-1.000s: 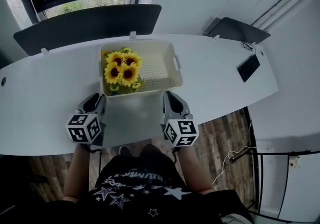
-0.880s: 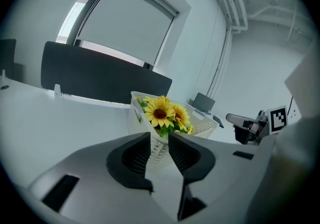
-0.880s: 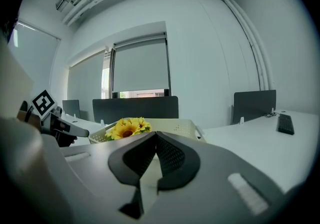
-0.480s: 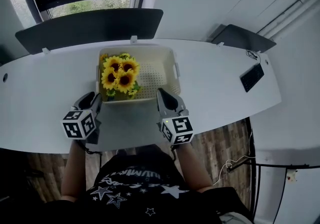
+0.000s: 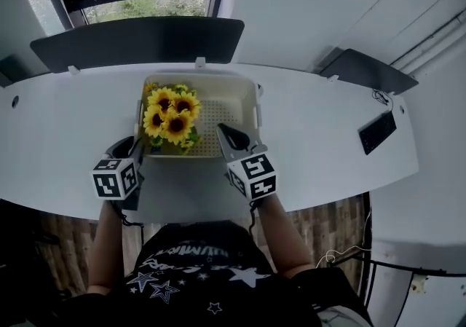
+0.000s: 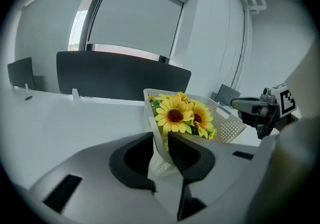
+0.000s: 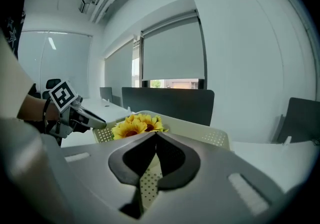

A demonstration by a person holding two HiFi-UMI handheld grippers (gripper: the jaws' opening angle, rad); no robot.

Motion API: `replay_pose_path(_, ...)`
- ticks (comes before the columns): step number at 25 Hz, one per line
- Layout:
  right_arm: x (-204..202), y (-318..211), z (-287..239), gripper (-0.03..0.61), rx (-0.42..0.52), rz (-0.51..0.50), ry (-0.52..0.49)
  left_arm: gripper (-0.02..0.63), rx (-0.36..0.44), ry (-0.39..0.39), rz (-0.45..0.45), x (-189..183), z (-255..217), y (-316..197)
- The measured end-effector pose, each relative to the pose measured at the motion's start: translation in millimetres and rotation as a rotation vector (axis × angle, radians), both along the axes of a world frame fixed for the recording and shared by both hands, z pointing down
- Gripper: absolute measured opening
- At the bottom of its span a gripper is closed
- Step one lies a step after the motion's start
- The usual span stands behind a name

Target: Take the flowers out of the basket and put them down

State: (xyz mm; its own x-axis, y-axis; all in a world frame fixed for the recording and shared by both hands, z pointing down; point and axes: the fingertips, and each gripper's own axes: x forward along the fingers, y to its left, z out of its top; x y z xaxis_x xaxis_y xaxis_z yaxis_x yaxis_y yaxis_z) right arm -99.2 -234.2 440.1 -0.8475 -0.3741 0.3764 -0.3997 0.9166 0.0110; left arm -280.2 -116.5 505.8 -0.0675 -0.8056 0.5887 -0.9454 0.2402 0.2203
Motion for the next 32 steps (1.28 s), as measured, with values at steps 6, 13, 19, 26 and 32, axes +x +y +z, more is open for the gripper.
replay_pose_path(6, -28.6, -9.1, 8.7, 0.005, -0.039, -0.162, 0.098, 0.075, -0.009, 0.018, -0.100, -2.4, 1.6, 1.9)
replay_pose_path(13, -47.8, -28.5, 41.1, 0.018, -0.066, -0.266, 0.272, 0.067, 0.006, 0.038, -0.169, -2.2, 1.5, 3.2)
replay_pose_path(19, -64.3, -31.1, 78.7, 0.040, -0.046, -0.386, 0.414, 0.063, 0.004, 0.049, -0.204, -2.9, 1.4, 4.3)
replay_pose_path(26, -73.3, -12.1, 119.5, 0.262, -0.058, -0.597, 0.509, 0.061, -0.005, 0.056, -0.219, -3.5, 3.8, 4.5)
replay_pose_path(32, -82.5, 2.2, 138.6, 0.395, -0.101, -0.668, 0.476, 0.061, -0.014, 0.058, -0.227, -2.9, 3.5, 4.6)
